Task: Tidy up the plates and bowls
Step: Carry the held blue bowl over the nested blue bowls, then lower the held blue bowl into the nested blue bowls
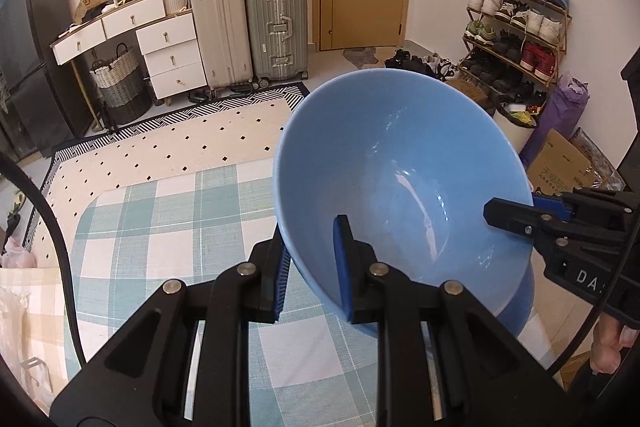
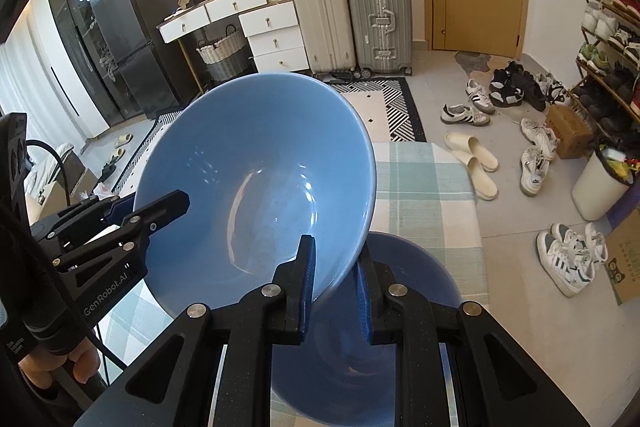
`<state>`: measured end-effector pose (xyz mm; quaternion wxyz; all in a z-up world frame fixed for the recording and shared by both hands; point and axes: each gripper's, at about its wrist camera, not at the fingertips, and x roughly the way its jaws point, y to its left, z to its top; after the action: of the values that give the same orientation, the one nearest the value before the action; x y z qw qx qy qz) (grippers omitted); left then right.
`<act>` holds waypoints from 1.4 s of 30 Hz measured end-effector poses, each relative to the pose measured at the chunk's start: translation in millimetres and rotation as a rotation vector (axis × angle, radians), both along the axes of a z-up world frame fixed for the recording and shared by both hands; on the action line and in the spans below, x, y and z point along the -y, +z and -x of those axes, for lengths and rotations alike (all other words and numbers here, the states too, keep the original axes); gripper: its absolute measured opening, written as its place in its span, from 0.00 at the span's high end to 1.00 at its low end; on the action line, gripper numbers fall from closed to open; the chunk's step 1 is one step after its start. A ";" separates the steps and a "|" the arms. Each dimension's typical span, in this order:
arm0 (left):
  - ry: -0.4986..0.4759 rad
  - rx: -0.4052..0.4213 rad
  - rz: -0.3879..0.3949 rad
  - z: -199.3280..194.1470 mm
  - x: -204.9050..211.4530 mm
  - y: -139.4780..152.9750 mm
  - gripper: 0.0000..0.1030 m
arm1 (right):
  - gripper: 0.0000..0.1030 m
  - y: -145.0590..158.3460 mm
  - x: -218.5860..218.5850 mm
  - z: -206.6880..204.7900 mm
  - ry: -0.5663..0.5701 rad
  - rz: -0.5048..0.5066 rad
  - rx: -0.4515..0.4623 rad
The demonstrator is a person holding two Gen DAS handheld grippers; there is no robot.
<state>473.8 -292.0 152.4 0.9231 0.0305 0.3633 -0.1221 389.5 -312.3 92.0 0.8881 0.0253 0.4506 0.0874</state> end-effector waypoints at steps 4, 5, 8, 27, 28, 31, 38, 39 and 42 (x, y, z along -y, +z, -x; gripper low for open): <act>-0.017 0.006 0.002 6.8 10.9 5.3 0.83 | 0.82 5.3 6.1 8.6 -0.012 0.009 0.010; -0.021 0.006 0.002 8.4 13.6 6.5 0.83 | 0.82 6.1 7.0 9.5 -0.015 0.011 0.012; -0.033 0.006 0.003 13.7 22.9 9.6 0.83 | 0.82 8.7 10.7 14.1 -0.028 0.021 0.017; -0.098 -0.039 -0.004 21.6 61.1 -7.0 0.83 | 0.82 3.6 34.5 31.6 -0.087 0.044 0.002; -0.102 -0.044 -0.006 21.2 63.5 -9.5 0.83 | 0.82 2.4 36.1 32.5 -0.090 0.045 -0.001; -0.109 -0.056 -0.012 18.1 66.6 -15.5 0.83 | 0.82 -2.7 39.7 32.8 -0.096 0.046 -0.012; -0.122 -0.092 -0.025 11.4 73.3 -31.3 0.83 | 0.82 -15.9 45.1 34.3 -0.105 0.043 -0.036; -0.124 -0.098 -0.024 10.0 73.7 -34.2 0.83 | 0.82 -17.1 44.7 34.8 -0.106 0.045 -0.039; -0.126 -0.117 -0.027 6.6 77.5 -43.4 0.83 | 0.82 -21.4 44.8 34.4 -0.109 0.052 -0.048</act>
<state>467.3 -369.4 109.0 0.8904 0.0585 0.4155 -0.1766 355.2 -357.1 70.7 0.8809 0.0286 0.4716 0.0264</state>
